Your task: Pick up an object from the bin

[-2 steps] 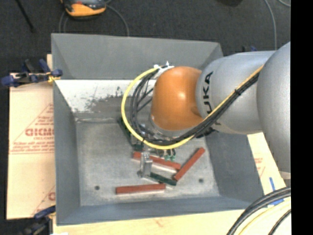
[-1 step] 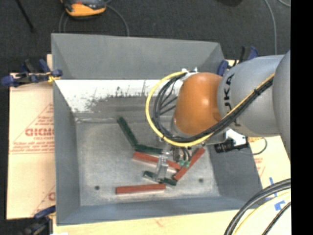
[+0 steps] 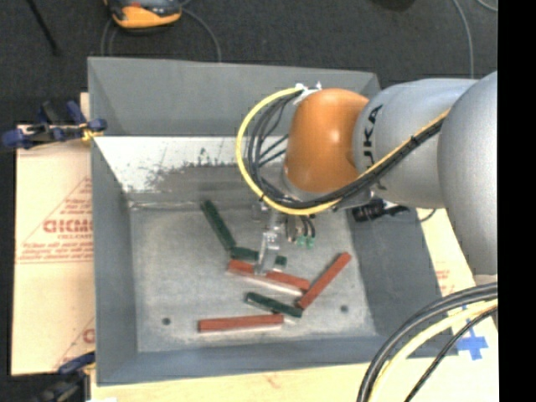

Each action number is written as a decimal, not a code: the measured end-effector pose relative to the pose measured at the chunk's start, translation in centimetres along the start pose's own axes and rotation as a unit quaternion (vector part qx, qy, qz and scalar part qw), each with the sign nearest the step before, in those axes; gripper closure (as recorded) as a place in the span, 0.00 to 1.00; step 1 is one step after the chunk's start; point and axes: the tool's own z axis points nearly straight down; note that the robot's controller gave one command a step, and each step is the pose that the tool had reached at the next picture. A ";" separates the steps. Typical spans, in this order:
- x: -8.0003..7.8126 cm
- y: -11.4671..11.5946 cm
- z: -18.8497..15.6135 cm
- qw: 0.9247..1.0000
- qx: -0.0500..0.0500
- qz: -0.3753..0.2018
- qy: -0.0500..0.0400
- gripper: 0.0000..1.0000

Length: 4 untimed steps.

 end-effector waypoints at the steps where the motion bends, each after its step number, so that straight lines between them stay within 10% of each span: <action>1: 1.9 -1.3 3.2 1.000 -0.001 0.021 -0.001 0.00; 2: -2.5 1.3 5.5 0.998 -0.001 0.068 0.000 1.00; 4: -2.4 1.2 5.2 0.998 -0.001 0.068 0.000 1.00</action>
Offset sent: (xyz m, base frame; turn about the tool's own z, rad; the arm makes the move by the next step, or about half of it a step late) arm 0.0235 0.0099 -0.0583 0.1390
